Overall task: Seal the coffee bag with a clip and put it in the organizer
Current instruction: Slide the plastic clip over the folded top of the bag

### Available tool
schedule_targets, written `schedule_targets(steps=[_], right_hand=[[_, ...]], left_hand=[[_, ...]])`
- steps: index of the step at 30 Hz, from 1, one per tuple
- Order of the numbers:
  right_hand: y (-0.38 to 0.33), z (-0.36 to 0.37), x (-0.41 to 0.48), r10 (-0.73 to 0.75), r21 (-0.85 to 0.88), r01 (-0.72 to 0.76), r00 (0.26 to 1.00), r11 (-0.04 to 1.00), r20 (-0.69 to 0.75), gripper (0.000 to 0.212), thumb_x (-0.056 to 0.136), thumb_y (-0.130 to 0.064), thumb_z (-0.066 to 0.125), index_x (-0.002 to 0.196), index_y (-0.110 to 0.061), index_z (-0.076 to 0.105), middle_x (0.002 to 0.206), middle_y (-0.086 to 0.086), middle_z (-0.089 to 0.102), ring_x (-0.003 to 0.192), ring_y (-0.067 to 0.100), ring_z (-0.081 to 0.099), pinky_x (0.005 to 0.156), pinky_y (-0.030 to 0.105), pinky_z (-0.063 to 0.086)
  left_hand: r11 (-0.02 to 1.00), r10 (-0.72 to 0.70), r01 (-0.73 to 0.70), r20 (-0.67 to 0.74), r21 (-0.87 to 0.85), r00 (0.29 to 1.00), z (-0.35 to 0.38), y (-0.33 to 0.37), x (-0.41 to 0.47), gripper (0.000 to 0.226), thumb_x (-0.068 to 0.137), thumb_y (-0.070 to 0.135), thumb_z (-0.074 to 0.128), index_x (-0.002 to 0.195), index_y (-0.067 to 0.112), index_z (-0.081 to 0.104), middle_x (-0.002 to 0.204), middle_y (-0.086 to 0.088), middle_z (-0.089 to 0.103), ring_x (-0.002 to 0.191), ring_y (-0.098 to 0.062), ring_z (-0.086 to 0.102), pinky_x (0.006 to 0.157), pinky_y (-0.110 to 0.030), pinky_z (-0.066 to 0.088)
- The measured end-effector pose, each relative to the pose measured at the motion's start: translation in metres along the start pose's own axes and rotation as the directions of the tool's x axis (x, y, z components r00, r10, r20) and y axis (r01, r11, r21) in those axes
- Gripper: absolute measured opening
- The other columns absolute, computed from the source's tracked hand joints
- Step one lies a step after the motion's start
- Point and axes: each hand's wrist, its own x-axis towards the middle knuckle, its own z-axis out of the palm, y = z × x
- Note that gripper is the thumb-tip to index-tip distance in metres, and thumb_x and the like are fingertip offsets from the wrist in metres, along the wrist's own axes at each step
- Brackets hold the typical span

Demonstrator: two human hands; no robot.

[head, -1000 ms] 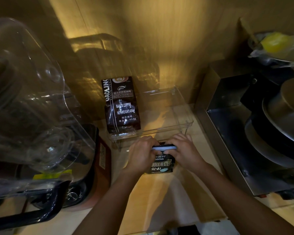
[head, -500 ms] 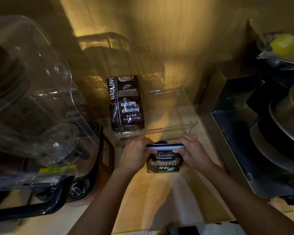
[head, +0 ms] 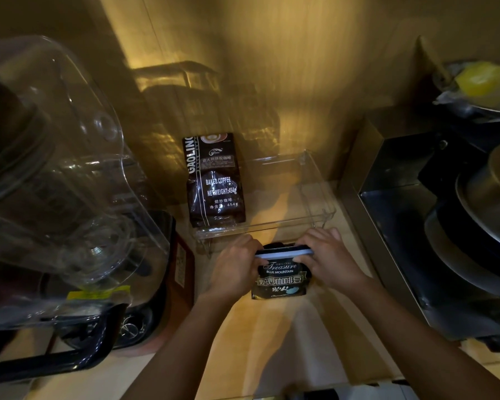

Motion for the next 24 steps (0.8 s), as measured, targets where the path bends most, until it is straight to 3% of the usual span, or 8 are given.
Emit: schedule_targets(steps=[5,10,16,19,24], right_hand=[[-0.017,0.006,0.008,-0.125,-0.143,0.137,0.988,0.980,0.089,0.023,0.083,-0.024,0.060,0.101,-0.010,0.057,0.101,0.004,0.059,0.098,0.019,0.047,0.083,0.028,0.023],[-0.027,0.013,0.015,-0.146,-0.119,0.164,0.978,0.979,0.149,0.015,0.080,-0.012,0.061,0.091,-0.003,0.057,0.094,0.013,0.058,0.090,0.025,0.048,0.077,0.025,0.023],[-0.029,0.016,0.014,-0.121,-0.114,0.137,0.983,0.984,0.139,0.015,0.078,-0.009,0.061,0.091,-0.004,0.056,0.094,0.011,0.057,0.092,0.022,0.045,0.078,0.024,0.024],[-0.027,0.015,0.009,-0.095,-0.107,0.109,0.987,0.988,0.128,0.016,0.081,-0.011,0.060,0.095,-0.003,0.057,0.097,0.011,0.057,0.094,0.022,0.045,0.078,0.023,0.024],[-0.019,0.004,0.006,-0.054,-0.030,0.057,0.992,0.998,0.114,0.015,0.082,-0.010,0.060,0.094,-0.001,0.059,0.096,0.014,0.058,0.093,0.025,0.047,0.079,0.025,0.030]], left_hand=[[1.000,0.016,-0.016,-0.036,0.001,0.999,0.004,0.003,-0.002,0.011,0.082,0.012,0.059,0.091,0.006,0.060,0.090,-0.010,0.060,0.086,-0.024,0.051,0.070,-0.029,0.034],[1.000,-0.017,0.017,-0.049,-0.002,0.999,0.005,0.002,-0.006,0.009,0.082,0.013,0.059,0.089,0.006,0.059,0.089,-0.012,0.060,0.084,-0.026,0.051,0.068,-0.032,0.035],[0.998,-0.033,0.030,-0.058,-0.056,0.998,0.003,0.000,-0.008,0.013,0.084,0.017,0.059,0.091,0.006,0.061,0.091,-0.011,0.060,0.085,-0.023,0.052,0.067,-0.027,0.033],[0.985,-0.059,0.055,-0.021,-0.166,0.998,0.000,-0.005,-0.007,0.017,0.080,0.021,0.065,0.094,0.010,0.063,0.094,-0.007,0.061,0.086,-0.016,0.051,0.067,-0.021,0.034],[0.954,-0.127,0.126,0.014,-0.271,0.992,-0.006,-0.010,-0.006,0.019,0.077,0.023,0.069,0.094,0.014,0.064,0.096,-0.003,0.063,0.089,-0.014,0.054,0.072,-0.027,0.044]])
